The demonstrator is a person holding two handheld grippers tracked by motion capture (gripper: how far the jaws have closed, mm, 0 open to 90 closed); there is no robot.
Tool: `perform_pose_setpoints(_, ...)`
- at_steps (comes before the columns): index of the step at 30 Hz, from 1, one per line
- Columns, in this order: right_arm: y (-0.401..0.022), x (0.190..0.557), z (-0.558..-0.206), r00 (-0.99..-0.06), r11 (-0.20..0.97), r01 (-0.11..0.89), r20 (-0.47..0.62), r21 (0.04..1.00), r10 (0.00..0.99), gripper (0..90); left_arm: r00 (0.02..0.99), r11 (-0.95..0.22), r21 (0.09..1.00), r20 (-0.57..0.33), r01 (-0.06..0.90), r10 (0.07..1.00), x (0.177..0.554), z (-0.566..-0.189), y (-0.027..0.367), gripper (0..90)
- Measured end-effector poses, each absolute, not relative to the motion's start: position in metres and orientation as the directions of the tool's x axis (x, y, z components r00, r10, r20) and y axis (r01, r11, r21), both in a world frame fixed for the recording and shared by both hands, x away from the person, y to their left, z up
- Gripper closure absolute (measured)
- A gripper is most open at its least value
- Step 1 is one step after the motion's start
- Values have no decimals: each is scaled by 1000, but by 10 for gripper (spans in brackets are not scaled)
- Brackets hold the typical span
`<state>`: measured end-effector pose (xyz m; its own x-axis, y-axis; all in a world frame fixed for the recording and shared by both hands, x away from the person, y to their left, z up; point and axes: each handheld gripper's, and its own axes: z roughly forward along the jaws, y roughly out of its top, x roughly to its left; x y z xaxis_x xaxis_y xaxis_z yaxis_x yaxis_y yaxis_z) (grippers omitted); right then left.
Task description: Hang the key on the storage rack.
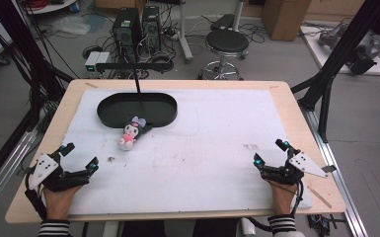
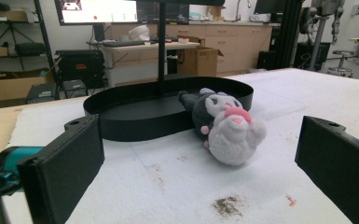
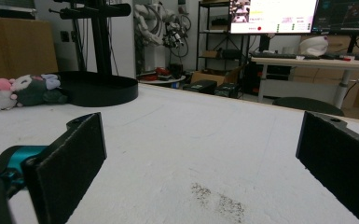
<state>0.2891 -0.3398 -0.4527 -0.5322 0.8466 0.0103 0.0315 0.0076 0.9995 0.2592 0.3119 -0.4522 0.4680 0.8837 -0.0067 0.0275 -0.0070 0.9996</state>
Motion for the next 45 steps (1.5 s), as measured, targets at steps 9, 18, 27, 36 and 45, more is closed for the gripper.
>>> perform_pose_setpoints(9, -340, 289, -453, -528, 21, 19, -8, 1000, 849, 5, 432, 10, 999, -30, 48, 901, 260, -452, 313, 17)
perform_pose_setpoints(18, -340, 289, -453, -526, 20, 19, -7, 1000, 851, 5, 437, 15, 999, -36, 52, 899, 261, -452, 313, 17)
perform_pose_setpoints(27, -339, 289, -453, -525, 19, 32, 1, 999, 851, 5, 443, 3, 997, -36, 75, 896, 263, -448, 312, 17)
perform_pose_setpoints(36, -339, 289, -453, -526, 14, 35, 6, 999, 851, 5, 520, -88, 995, 52, 46, 853, 272, -414, 297, 17)
perform_pose_setpoints(45, -339, 290, -453, -526, 17, 33, 3, 999, 851, 5, 569, -167, 980, 76, 109, 819, 287, -377, 286, 17)
